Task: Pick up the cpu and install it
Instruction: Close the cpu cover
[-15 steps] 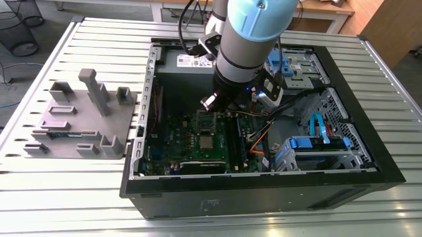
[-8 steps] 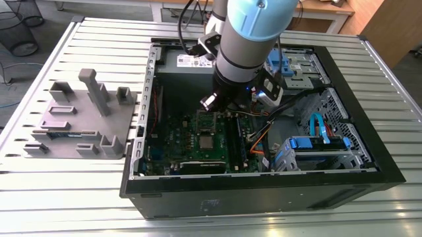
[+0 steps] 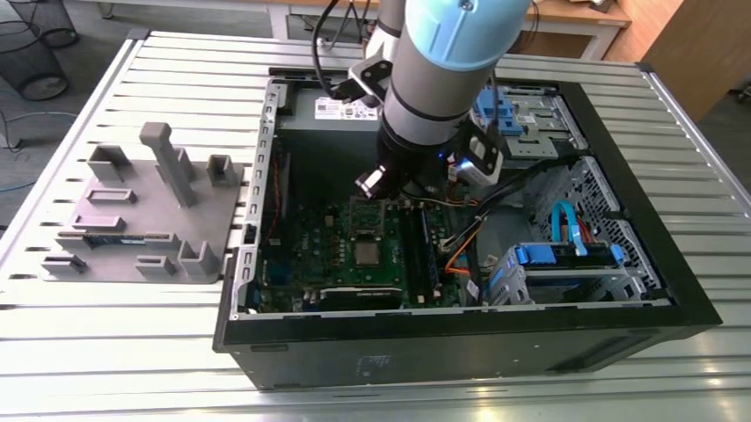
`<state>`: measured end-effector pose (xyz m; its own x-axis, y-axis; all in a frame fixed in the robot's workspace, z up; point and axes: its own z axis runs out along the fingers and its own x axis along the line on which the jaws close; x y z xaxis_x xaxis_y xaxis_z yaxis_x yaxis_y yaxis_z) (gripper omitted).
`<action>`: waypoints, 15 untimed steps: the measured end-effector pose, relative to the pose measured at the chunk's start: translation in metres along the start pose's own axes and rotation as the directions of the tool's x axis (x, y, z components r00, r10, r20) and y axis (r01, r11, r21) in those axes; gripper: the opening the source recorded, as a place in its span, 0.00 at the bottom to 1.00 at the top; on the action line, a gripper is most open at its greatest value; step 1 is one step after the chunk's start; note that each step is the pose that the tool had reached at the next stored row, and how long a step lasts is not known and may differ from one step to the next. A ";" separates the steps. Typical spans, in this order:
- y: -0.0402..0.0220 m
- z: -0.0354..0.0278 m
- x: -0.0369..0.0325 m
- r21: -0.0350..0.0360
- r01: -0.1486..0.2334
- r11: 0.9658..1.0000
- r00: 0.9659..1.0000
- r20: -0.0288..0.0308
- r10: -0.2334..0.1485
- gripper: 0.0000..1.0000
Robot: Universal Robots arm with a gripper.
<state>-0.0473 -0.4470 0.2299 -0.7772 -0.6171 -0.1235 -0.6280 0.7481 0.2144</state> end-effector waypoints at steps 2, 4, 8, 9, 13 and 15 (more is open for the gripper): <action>0.0002 -0.0007 -0.0001 -0.002 0.014 1.000 1.000 -0.003 -0.014 0.11; 0.0004 -0.0018 -0.0002 -0.003 0.025 1.000 1.000 -0.005 -0.025 0.11; 0.0008 -0.0037 -0.0005 -0.006 0.043 0.999 0.999 -0.009 -0.043 0.11; 0.0008 -0.0040 -0.0005 -0.006 0.047 0.999 0.999 -0.010 -0.047 0.11; 0.0009 -0.0044 -0.0005 -0.007 0.053 0.999 0.999 -0.012 -0.053 0.11; 0.0008 -0.0045 -0.0005 -0.007 0.054 0.999 0.998 -0.012 -0.054 0.11</action>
<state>-0.0473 -0.4472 0.2345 -0.7414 -0.6596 -0.1235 -0.6689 0.7118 0.2144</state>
